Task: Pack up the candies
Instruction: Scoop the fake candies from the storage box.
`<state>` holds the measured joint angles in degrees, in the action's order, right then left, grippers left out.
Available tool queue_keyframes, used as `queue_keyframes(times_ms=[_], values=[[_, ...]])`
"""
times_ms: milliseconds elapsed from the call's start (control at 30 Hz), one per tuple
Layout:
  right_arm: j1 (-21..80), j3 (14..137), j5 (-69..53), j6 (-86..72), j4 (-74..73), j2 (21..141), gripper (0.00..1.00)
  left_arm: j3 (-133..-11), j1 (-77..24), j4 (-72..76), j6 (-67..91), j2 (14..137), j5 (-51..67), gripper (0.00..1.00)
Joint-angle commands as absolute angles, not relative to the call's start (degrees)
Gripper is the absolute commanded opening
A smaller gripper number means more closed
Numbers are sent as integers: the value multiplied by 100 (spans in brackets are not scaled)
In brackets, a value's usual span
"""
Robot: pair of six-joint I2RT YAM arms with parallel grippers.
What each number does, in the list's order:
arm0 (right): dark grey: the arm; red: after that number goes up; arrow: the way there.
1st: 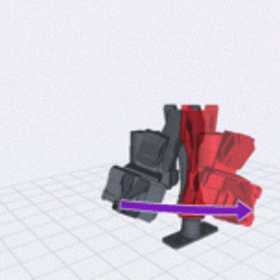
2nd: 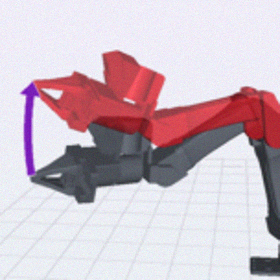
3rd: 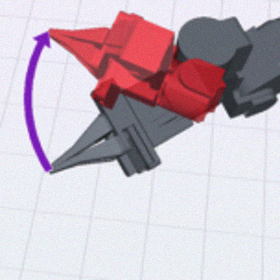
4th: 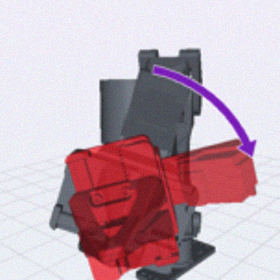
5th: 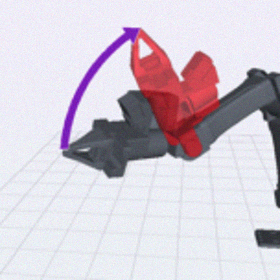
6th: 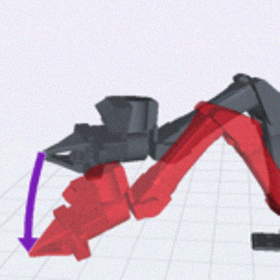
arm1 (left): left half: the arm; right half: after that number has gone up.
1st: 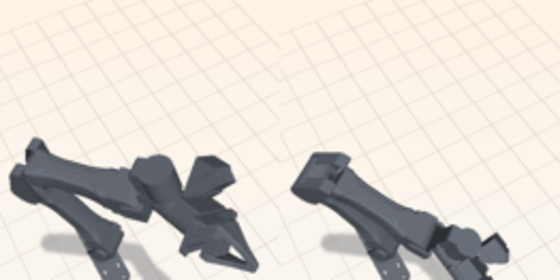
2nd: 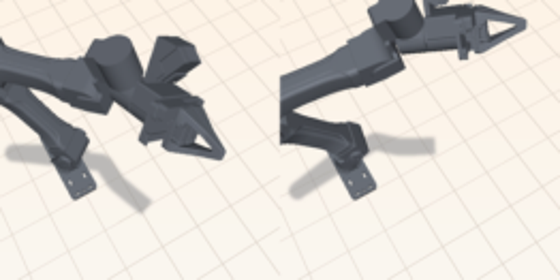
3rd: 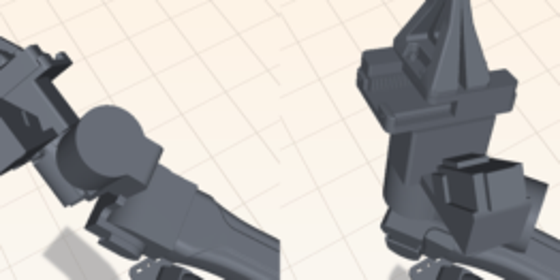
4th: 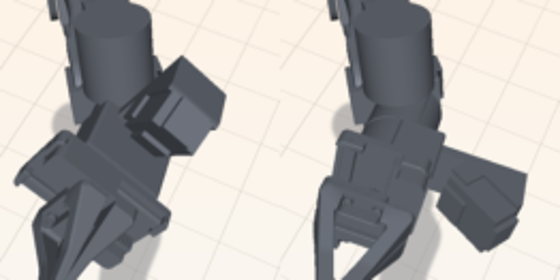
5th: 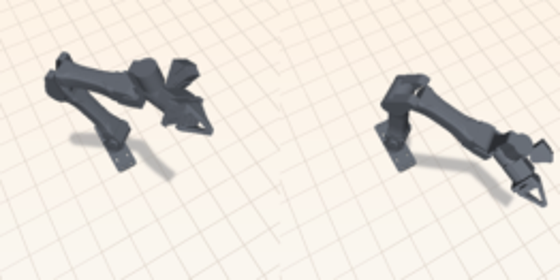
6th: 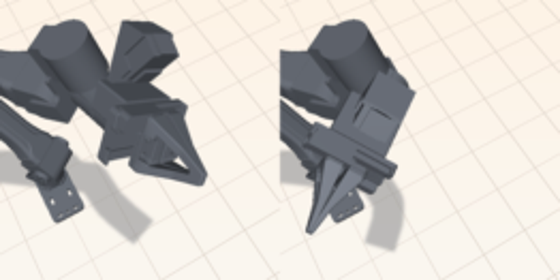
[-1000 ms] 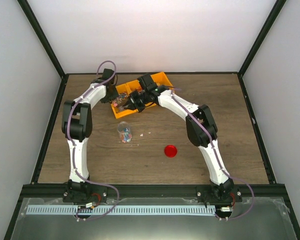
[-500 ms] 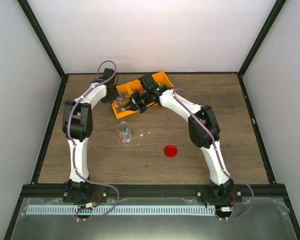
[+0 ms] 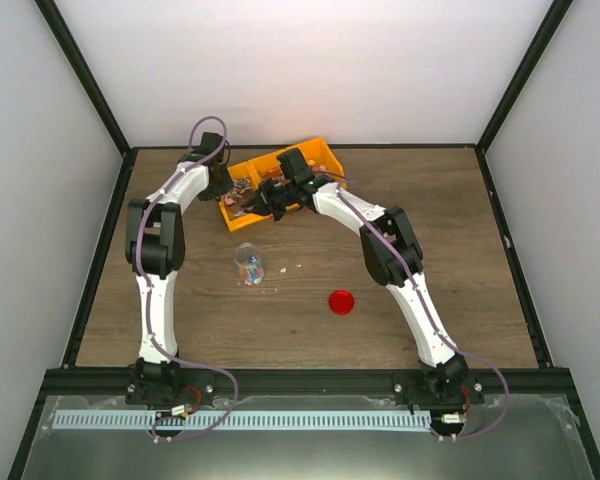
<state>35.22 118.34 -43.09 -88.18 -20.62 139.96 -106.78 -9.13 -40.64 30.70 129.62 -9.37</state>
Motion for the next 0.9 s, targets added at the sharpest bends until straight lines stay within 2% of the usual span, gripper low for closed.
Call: queue_keyframes(times_ms=[0, 167, 400, 633, 733, 867], values=[[3371, 11252, -3826, -8863, -1540, 14627, 1, -10727, -980, -4369, 3076, 13319, -146, 4], [3354, 10545, -3948, -8327, -228, 14574, 1, -10747, -992, -4397, 3056, 13329, -60, 4], [3316, 10288, -4077, -7537, 792, 14497, 1, -10660, -993, -4360, 3057, 13201, -108, 4], [3274, 9465, -4315, -8072, 2303, 14321, 1, -10622, -984, -4345, 3080, 13120, -196, 4], [3276, 9441, -4285, -8364, 2089, 14077, 1, -10602, -984, -4352, 3106, 13101, -263, 4], [3278, 9584, -3878, -8780, 933, 13446, 1, -10582, -976, -4351, 3161, 13078, -334, 4]])
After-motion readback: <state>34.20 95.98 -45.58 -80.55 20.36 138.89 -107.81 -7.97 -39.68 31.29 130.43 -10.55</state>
